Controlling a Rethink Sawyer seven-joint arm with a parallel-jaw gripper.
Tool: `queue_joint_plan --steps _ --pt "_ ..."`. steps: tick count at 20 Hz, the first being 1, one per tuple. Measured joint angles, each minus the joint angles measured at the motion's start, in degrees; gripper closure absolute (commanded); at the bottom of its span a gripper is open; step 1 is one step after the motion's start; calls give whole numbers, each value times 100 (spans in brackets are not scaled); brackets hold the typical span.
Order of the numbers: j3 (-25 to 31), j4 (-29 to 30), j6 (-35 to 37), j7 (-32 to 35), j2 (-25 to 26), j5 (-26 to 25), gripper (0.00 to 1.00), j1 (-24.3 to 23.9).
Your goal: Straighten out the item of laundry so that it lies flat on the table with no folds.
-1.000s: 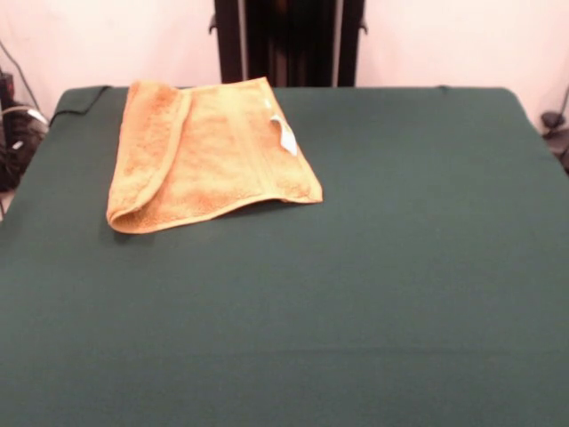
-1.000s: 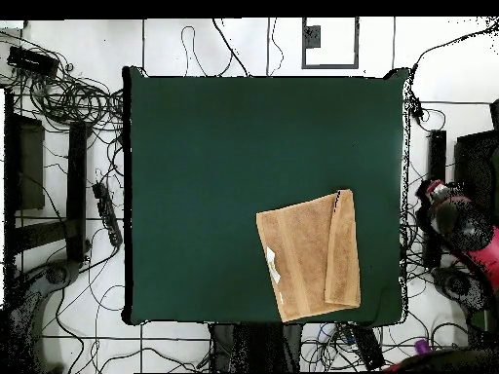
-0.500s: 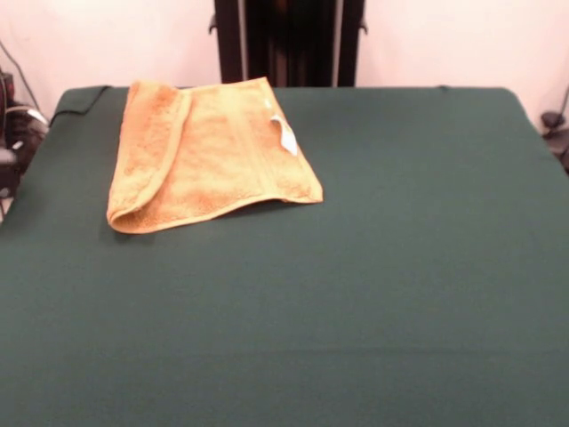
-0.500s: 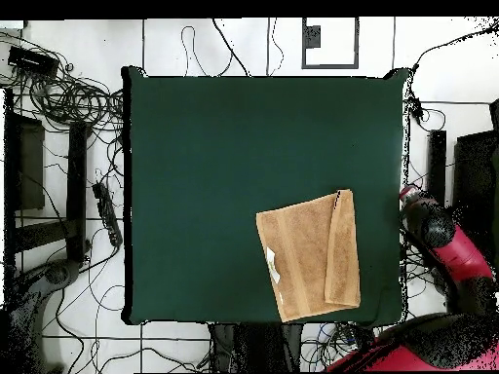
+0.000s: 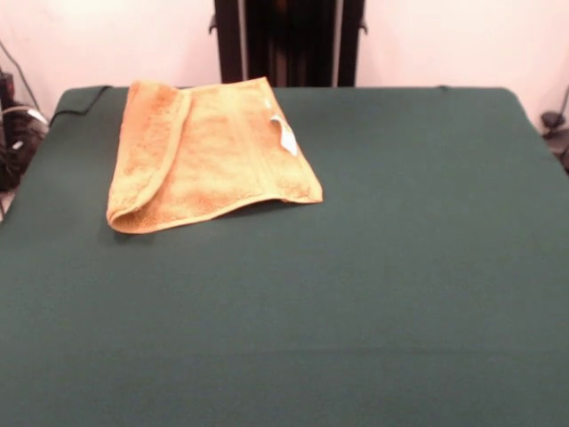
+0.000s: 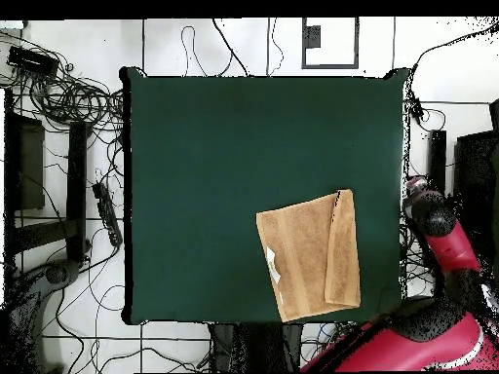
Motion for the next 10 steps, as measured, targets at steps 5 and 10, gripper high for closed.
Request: queue_joint_plan --steps 5,10 --pt "10 -570 -9 0 719 407 0 -14" --pt "12 -778 -19 0 945 610 0 -43"
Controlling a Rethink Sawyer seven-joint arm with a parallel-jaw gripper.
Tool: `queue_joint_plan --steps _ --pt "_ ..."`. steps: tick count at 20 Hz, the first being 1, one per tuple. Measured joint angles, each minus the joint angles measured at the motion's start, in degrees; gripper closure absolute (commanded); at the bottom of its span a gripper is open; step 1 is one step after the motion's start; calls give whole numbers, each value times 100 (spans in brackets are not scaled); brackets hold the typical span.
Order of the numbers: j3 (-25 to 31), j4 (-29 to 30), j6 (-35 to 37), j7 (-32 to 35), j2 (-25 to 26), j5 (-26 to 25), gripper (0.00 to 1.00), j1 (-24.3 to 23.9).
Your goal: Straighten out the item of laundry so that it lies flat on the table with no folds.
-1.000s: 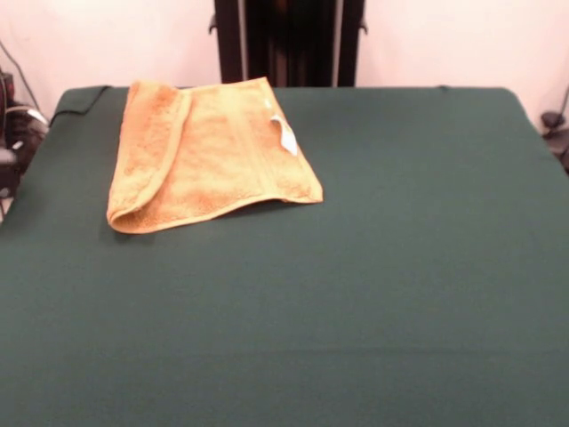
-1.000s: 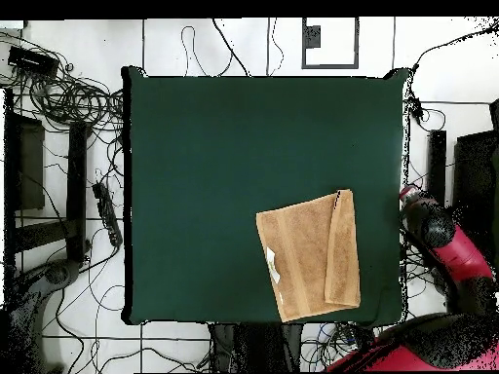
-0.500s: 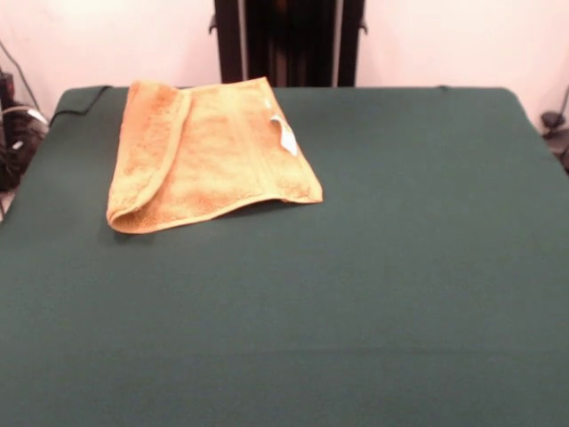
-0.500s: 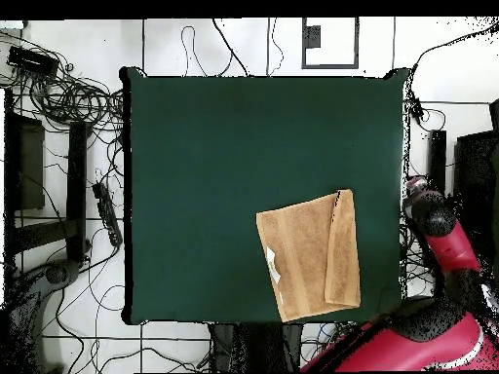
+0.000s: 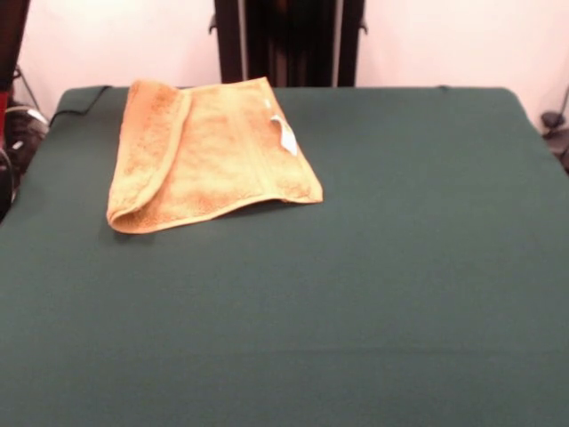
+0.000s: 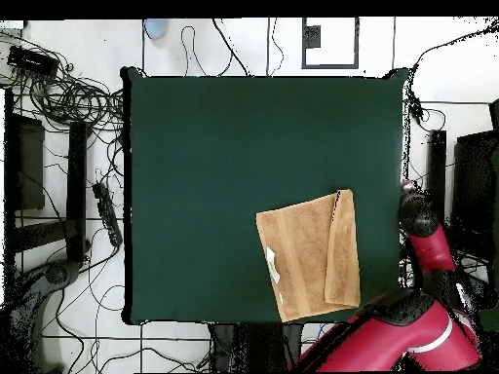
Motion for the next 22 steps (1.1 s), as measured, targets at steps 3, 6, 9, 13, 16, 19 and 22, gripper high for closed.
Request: queue_joint_plan --steps 3,6,9,13,16,19,22 --pt "-9 12 -20 0 -2 18 0 25" --pt "-49 174 -42 2 -132 13 0 56" --pt "-119 476 -160 3 -315 9 0 90" --pt "-337 1017 -637 4 -532 11 0 111" --pt "-531 1287 -870 5 -629 32 0 131" --pt "-747 1568 -1018 5 -723 82 0 139" --pt "-908 1825 -963 5 -939 120 0 158"
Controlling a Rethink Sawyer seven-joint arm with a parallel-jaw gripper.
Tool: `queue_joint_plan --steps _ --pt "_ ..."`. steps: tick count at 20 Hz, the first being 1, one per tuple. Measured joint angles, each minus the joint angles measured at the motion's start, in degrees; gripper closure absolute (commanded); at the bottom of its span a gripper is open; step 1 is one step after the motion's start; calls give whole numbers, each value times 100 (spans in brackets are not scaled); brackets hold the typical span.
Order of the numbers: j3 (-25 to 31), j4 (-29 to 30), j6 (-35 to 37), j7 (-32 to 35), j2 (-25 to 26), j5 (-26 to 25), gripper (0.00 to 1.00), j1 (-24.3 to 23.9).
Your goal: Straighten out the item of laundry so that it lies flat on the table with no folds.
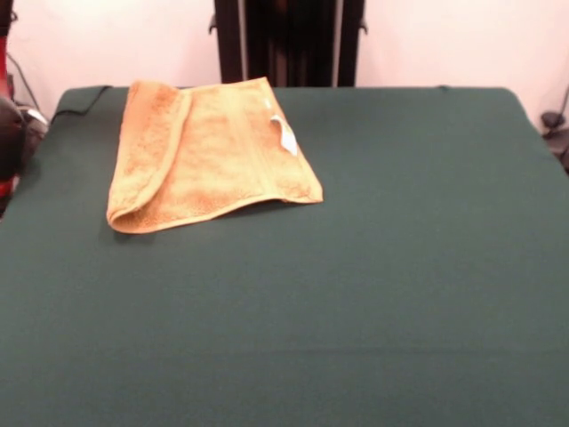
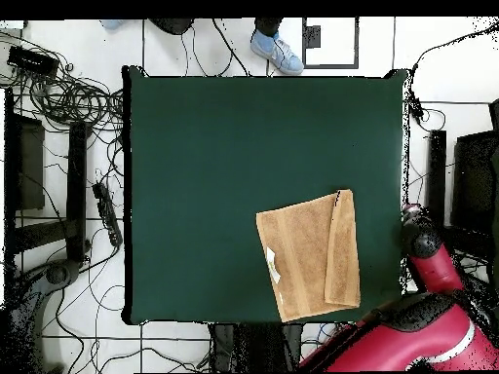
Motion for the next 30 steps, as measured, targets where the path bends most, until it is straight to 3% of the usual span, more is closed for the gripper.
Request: queue_joint_plan --steps 12,22,30 --pt "-72 1066 1115 0 -1816 -5 0 602" --pt "-72 1523 1150 0 -2432 82 0 684" --pt "-48 2011 1069 68 -2539 450 0 705"
